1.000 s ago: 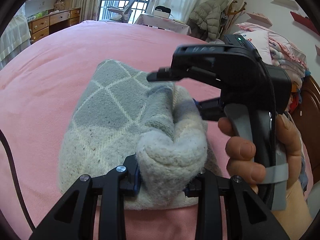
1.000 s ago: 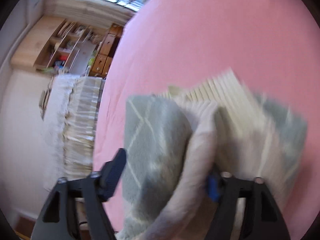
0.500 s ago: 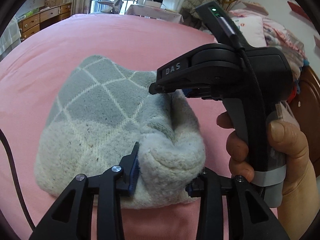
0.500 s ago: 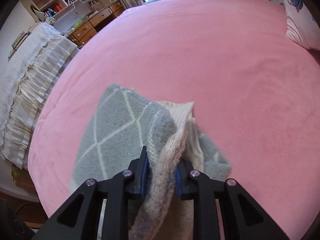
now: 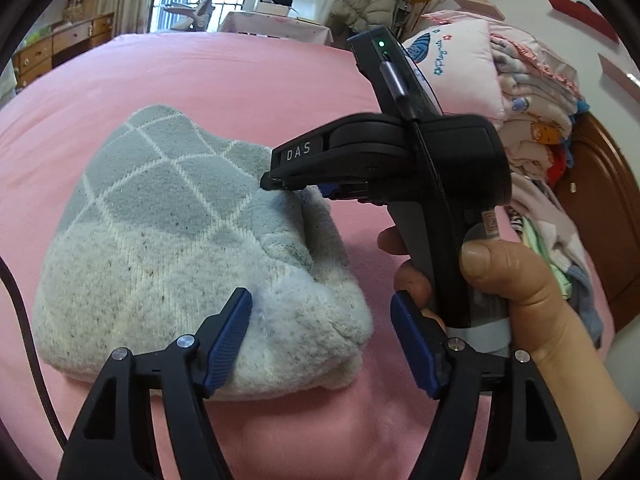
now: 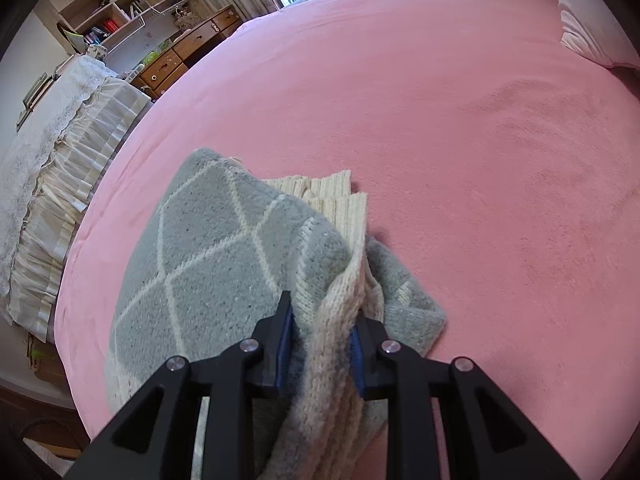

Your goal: Fold small clothes

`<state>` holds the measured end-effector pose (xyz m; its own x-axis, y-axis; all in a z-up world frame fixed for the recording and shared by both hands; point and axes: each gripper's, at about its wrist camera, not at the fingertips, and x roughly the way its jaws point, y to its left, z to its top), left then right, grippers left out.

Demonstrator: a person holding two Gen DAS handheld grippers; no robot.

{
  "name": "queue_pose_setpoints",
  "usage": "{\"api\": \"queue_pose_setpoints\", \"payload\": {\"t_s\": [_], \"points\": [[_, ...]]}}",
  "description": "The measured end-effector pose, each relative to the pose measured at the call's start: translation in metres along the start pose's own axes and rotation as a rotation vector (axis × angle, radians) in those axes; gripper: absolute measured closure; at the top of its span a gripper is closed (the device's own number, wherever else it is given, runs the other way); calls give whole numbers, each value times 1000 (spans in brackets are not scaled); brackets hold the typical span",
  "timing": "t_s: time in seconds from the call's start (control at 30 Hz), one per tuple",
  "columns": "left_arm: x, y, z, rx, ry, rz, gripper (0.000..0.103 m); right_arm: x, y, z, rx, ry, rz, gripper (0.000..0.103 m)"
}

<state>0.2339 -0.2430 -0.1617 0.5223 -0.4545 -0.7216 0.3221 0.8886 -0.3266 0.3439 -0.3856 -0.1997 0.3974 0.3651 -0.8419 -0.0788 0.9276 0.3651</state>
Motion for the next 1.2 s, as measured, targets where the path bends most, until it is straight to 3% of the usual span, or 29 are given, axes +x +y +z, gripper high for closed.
{"api": "queue_pose_setpoints", "payload": {"t_s": [0.13,0.23,0.43,0.53,0.63,0.77,0.9,1.13,1.2], "points": [[-23,11,-1,25,37,-67,32,-7,-2,-5,25,0,5,74],[-46,24,-1,48,57,-100,27,-25,-6,-11,59,-25,-67,51],[-93,52,8,136,48,24,24,-71,8,-31,37,-90,-210,51],[-113,70,23,141,6,94,24,-92,26,-39,32,-134,-277,51],[-125,89,41,115,-33,170,20,-107,51,-46,28,-193,-330,62],[-129,115,57,39,-59,208,19,-115,94,-62,16,-280,-280,80],[-112,132,56,-10,-43,225,19,-96,128,-77,-23,-305,-285,83],[-58,133,36,6,67,224,19,-45,100,-111,-6,-195,-371,102],[-40,140,25,-6,128,223,11,-43,96,-120,-20,-209,-380,103]]}}
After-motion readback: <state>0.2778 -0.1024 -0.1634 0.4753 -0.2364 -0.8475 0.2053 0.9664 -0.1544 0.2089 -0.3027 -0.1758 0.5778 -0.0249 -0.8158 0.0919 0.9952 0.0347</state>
